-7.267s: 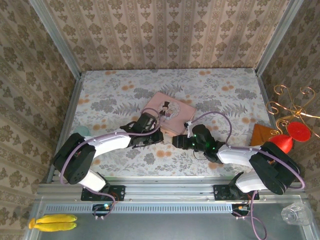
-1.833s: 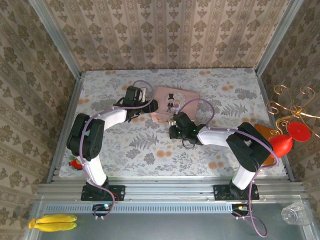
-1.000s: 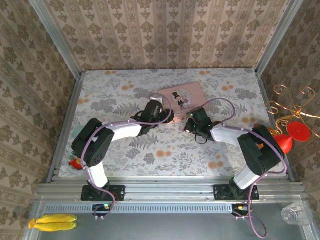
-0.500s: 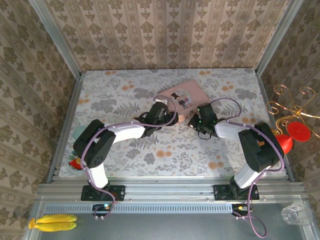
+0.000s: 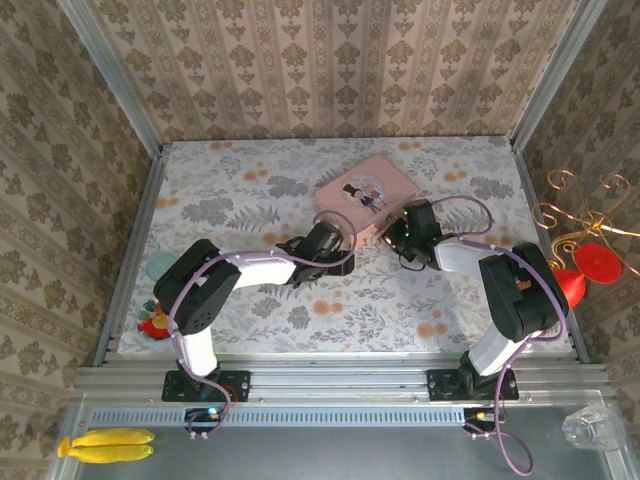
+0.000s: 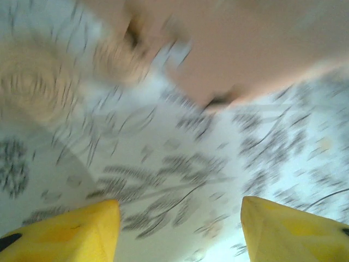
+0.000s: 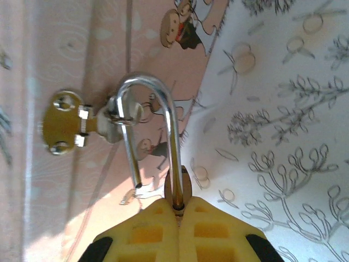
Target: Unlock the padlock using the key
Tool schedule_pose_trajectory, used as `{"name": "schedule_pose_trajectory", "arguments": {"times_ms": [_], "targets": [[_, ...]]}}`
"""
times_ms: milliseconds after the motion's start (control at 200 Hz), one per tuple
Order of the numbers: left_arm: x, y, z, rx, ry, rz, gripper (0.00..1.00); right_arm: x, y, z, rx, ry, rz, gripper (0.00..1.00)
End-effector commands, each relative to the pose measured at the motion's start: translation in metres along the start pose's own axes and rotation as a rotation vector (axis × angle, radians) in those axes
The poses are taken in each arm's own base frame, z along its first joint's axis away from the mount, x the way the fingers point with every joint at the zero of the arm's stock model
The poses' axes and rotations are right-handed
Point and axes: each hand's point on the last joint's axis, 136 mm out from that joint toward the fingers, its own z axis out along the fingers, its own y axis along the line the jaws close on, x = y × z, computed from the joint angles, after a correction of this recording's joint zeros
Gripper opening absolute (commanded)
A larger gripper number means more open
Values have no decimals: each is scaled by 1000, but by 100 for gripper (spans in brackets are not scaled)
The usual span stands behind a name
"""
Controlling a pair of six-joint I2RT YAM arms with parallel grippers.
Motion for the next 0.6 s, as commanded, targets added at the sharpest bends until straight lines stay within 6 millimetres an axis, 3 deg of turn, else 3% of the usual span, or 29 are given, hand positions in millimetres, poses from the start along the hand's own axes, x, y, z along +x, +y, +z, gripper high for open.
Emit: {"name": "schedule_pose_trajectory", "arguments": {"times_ms": [0, 190, 375, 595], "targets": [[23, 13, 2, -42, 86, 0, 62, -29, 31, -12, -81, -101, 31, 0], [16, 9, -5, -17, 55, -2, 62, -29, 19, -9, -39, -96, 33, 0], [-17, 1, -34, 15, -47, 19, 66, -28, 2, -6, 7, -79, 13, 0], [-52, -2, -56, 35, -105, 36, 68, -32, -6, -7, 41, -68, -23, 0]]}}
